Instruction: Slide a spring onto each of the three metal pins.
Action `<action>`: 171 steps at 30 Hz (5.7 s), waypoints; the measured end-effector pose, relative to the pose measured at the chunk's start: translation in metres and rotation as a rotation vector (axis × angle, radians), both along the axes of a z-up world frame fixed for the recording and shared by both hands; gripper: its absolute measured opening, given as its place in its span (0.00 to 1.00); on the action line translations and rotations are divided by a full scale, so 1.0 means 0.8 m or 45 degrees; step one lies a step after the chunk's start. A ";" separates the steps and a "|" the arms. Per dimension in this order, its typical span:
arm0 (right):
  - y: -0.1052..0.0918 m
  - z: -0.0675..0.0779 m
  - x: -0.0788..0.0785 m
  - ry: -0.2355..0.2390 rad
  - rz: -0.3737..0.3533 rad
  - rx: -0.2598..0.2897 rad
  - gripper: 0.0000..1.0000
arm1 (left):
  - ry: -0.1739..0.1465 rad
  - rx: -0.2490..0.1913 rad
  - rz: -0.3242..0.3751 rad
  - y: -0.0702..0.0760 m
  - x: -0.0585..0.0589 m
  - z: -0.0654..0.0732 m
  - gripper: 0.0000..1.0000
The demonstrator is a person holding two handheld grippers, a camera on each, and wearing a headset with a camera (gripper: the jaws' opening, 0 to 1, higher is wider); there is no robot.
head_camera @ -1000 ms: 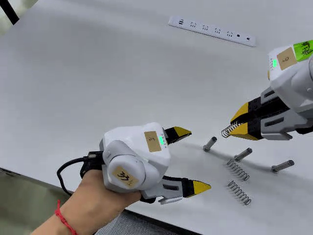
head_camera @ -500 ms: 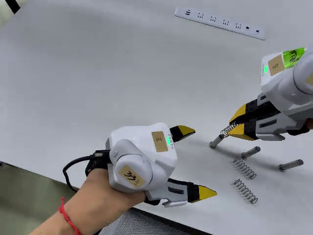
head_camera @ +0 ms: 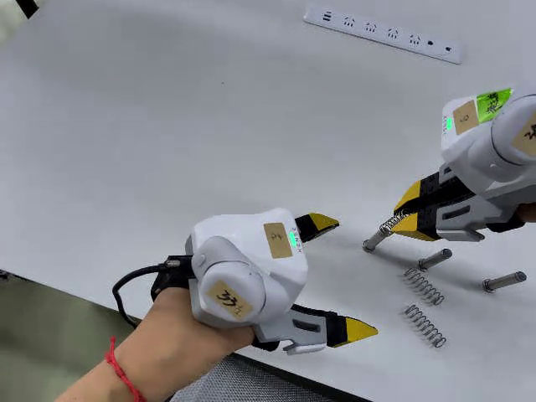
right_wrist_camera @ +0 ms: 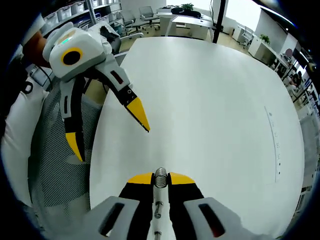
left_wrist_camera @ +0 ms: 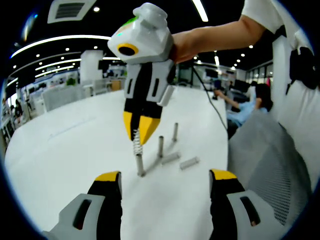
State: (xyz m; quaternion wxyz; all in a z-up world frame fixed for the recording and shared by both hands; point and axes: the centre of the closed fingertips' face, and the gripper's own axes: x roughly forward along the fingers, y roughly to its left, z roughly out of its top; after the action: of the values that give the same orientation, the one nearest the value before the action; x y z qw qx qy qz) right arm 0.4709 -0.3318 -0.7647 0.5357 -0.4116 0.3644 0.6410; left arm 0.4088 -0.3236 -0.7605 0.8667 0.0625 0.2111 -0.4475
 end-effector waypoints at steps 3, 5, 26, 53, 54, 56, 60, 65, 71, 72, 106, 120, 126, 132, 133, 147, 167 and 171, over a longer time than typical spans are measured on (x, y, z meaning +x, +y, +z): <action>-0.001 -0.005 0.003 -0.005 0.009 -0.009 0.12 | 0.002 -0.004 -0.001 -0.001 0.000 0.000 0.72; -0.001 -0.005 0.003 -0.005 0.012 -0.012 0.12 | 0.002 -0.006 -0.004 -0.002 0.000 0.000 0.72; 0.001 -0.025 -0.002 -0.002 0.002 -0.012 0.12 | 0.012 -0.017 -0.002 -0.004 0.003 -0.001 0.72; 0.005 -0.065 0.002 -0.047 0.011 -0.016 0.12 | 0.017 -0.024 -0.003 -0.002 0.002 0.001 0.72; 0.005 -0.066 0.002 -0.047 0.010 -0.016 0.12 | 0.016 -0.023 -0.004 -0.002 0.002 0.001 0.72; 0.006 -0.068 0.003 -0.049 0.008 -0.015 0.12 | 0.016 -0.024 -0.003 -0.002 0.002 0.001 0.72; 0.006 -0.070 0.003 -0.048 0.006 -0.019 0.12 | 0.016 -0.023 -0.003 -0.001 0.003 0.001 0.71; 0.008 -0.070 0.003 -0.044 0.000 -0.007 0.12 | 0.016 -0.018 -0.003 -0.001 0.002 0.000 0.71; 0.008 -0.069 0.003 -0.050 0.003 -0.007 0.13 | 0.018 -0.011 0.001 -0.001 0.001 0.000 0.71; 0.008 -0.069 0.003 -0.052 0.000 -0.006 0.13 | 0.018 -0.009 0.001 -0.001 0.000 -0.001 0.71; -0.081 0.064 -0.022 -0.013 -0.405 0.553 0.57 | -0.018 0.140 -0.040 -0.004 -0.008 0.017 0.71; -0.169 0.064 -0.036 0.005 -0.570 0.760 0.78 | -0.039 0.273 -0.120 -0.016 -0.013 0.017 0.68; -0.203 0.060 -0.042 0.008 -0.644 0.817 0.84 | -0.040 0.334 -0.186 -0.031 -0.017 0.011 0.66; -0.232 0.044 -0.048 0.023 -0.693 0.843 0.87 | -0.035 0.389 -0.278 -0.052 -0.019 0.004 0.62; -0.238 0.041 -0.048 0.023 -0.710 0.849 0.87 | -0.037 0.400 -0.298 -0.057 -0.019 0.002 0.62; -0.274 0.015 -0.050 0.037 -0.802 0.878 0.87 | -0.016 0.477 -0.524 -0.115 -0.023 -0.037 0.51; -0.284 0.011 -0.049 0.020 -0.861 0.891 0.84 | 0.035 0.583 -0.630 -0.143 -0.012 -0.090 0.36; -0.284 0.010 -0.050 0.023 -0.866 0.891 0.84 | 0.031 0.600 -0.625 -0.144 -0.009 -0.095 0.33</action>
State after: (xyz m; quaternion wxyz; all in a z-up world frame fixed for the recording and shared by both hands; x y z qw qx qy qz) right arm 0.4308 -0.5593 -0.7569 0.8178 -0.0589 0.2454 0.5172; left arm 0.4012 -0.4389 -0.8364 0.6922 0.3048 0.2978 -0.5825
